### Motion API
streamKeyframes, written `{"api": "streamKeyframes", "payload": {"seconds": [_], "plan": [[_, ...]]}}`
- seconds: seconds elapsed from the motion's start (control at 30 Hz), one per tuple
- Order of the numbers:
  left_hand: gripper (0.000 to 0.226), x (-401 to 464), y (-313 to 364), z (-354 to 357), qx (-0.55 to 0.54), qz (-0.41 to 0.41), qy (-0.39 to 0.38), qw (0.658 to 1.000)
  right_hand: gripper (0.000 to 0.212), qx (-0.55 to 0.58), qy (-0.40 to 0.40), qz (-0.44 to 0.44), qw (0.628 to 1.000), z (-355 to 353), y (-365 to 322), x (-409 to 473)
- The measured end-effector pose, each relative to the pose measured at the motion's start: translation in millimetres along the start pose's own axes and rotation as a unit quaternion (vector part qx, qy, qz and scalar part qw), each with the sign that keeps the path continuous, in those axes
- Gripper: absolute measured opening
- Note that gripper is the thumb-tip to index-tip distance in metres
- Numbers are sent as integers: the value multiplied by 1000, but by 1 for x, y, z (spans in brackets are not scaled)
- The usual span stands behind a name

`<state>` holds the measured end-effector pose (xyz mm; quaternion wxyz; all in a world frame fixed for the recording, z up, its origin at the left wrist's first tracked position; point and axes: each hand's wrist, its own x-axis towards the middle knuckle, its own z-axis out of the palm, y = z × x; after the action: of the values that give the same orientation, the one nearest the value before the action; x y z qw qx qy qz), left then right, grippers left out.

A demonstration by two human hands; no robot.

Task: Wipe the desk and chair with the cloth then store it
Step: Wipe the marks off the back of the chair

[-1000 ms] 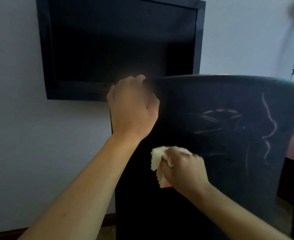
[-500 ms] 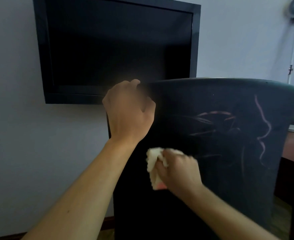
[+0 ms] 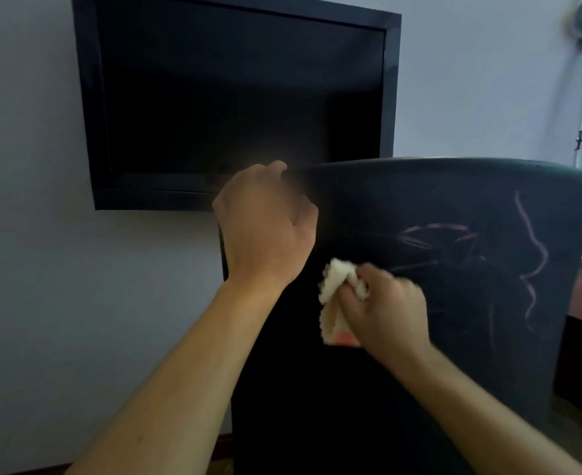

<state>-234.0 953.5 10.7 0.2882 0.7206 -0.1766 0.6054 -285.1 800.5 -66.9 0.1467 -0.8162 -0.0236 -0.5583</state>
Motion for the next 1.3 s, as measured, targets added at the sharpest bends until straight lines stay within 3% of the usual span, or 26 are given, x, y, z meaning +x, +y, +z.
{"api": "streamKeyframes", "payload": {"seconds": [0.07,0.17,0.27,0.4,0.5,0.57,0.63,0.77,0.9,1.0,1.1,1.2,1.3], "plan": [[47,-2,2,0,-1,-1,9,1000,22,-5,73,-15,997,-18,-13,37],[48,-4,2,3,1,9,15,1000,41,12,109,-25,994,-34,-30,78],[47,-1,2,5,7,-4,16,1000,31,-15,69,-34,997,-20,-25,59],[46,2,5,1,0,-3,1,1000,19,-46,-46,-99,993,11,6,-24],[42,7,18,-4,4,10,-3,1000,21,-78,20,-106,991,-4,12,2],[42,10,40,0,4,62,-10,998,24,-78,104,-90,987,-33,14,48],[43,10,59,5,-5,105,-31,994,31,-55,128,-77,987,-55,10,79],[44,20,87,23,-60,109,-53,991,28,-57,83,-41,994,-33,27,48],[39,16,90,29,-59,106,-27,992,21,-66,26,-88,994,-10,50,-20],[38,13,93,28,-84,87,-13,993,23,-91,65,-111,988,-37,48,12],[39,14,92,29,-91,83,-3,992,35,-25,143,-36,989,-71,34,82],[39,17,92,32,-115,70,2,991,33,-34,131,-56,989,-62,30,80],[36,17,93,33,-127,59,8,990,21,-56,83,-106,989,-21,51,6]]}}
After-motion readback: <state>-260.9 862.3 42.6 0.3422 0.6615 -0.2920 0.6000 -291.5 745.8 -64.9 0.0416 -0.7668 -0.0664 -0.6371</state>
